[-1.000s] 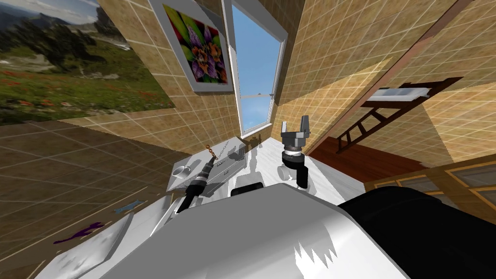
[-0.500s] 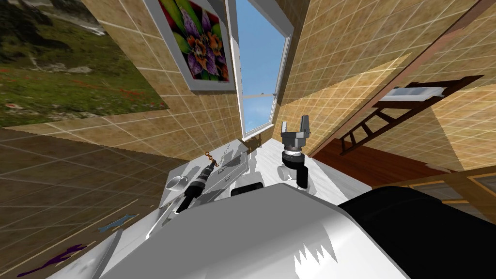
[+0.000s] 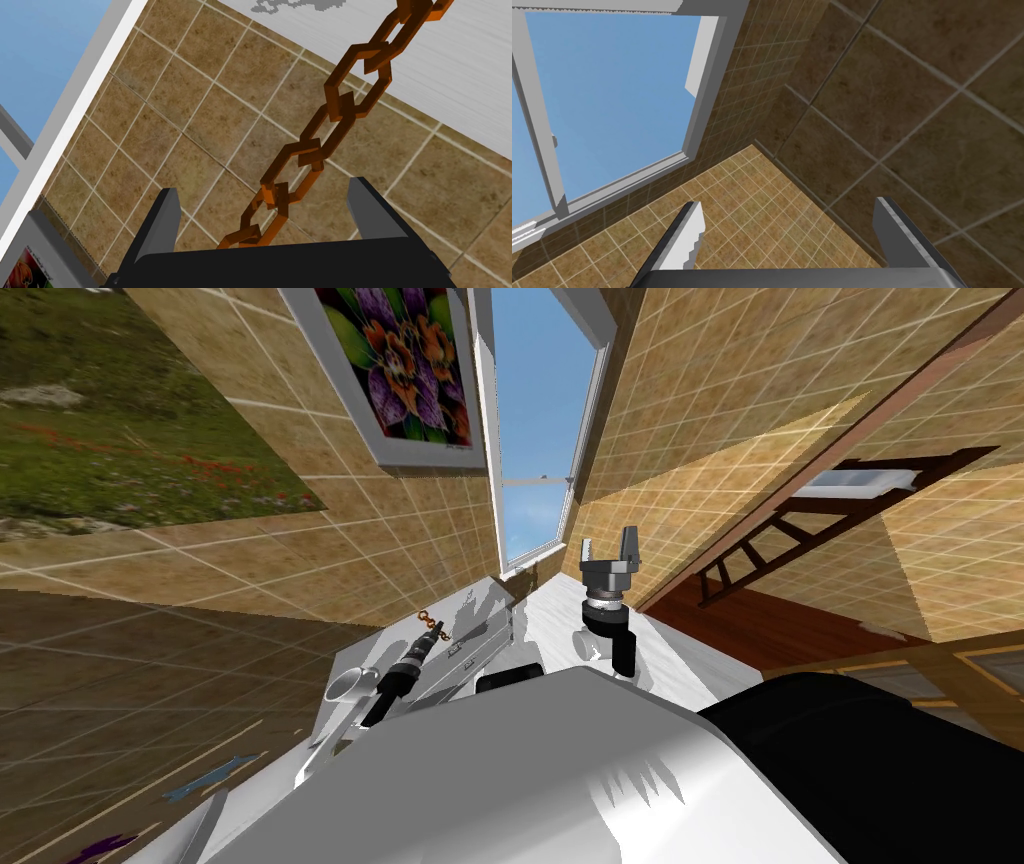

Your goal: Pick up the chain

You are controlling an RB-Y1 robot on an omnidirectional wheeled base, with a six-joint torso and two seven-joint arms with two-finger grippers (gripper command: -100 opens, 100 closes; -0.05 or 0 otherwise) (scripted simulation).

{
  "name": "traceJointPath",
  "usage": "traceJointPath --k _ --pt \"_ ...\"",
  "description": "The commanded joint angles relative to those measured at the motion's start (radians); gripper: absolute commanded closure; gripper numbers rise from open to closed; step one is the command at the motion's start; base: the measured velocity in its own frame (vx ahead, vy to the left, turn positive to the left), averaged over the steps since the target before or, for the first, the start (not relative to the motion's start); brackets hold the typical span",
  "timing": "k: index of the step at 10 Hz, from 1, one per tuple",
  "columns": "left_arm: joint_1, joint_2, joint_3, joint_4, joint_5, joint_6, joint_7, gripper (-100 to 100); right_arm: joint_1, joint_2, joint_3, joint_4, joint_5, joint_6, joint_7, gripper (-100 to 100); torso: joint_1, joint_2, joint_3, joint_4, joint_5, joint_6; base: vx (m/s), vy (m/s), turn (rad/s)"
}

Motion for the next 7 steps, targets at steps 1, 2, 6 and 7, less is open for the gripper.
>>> traceJointPath --k 1,2,6,7 --pt "-0.021 0.009 0.019 0.028 0.01 -0.003 0.012 -100 0.0 0.0 0.0 0.0 0.0 0.0 0.0 0 0.0 0.0 0.0 0.0 0.0 0.0 -0.046 -0.053 -0.156" --pt "-0.035 0.016 0.036 0.053 0.019 -0.007 0.021 -100 0.0 0.0 0.0 0.0 0.0 0.0 0.0 0 -0.002 0.002 0.001 0.001 0.0 -0.001 -0.055 -0.063 -0.124" --pt "-0.058 0.022 0.052 0.086 0.027 -0.012 0.029 100 0.0 0.0 0.0 0.0 0.0 0.0 0.0 0 0.0 0.003 0.002 0.001 0.0 -0.001 -0.032 -0.031 -0.071" --pt "-0.056 0.022 0.052 0.087 0.027 -0.01 0.029 100 0.0 0.0 0.0 0.0 0.0 0.0 0.0 0 0.0 0.002 0.002 0.001 0.0 0.0 0.0 0.0 0.0"
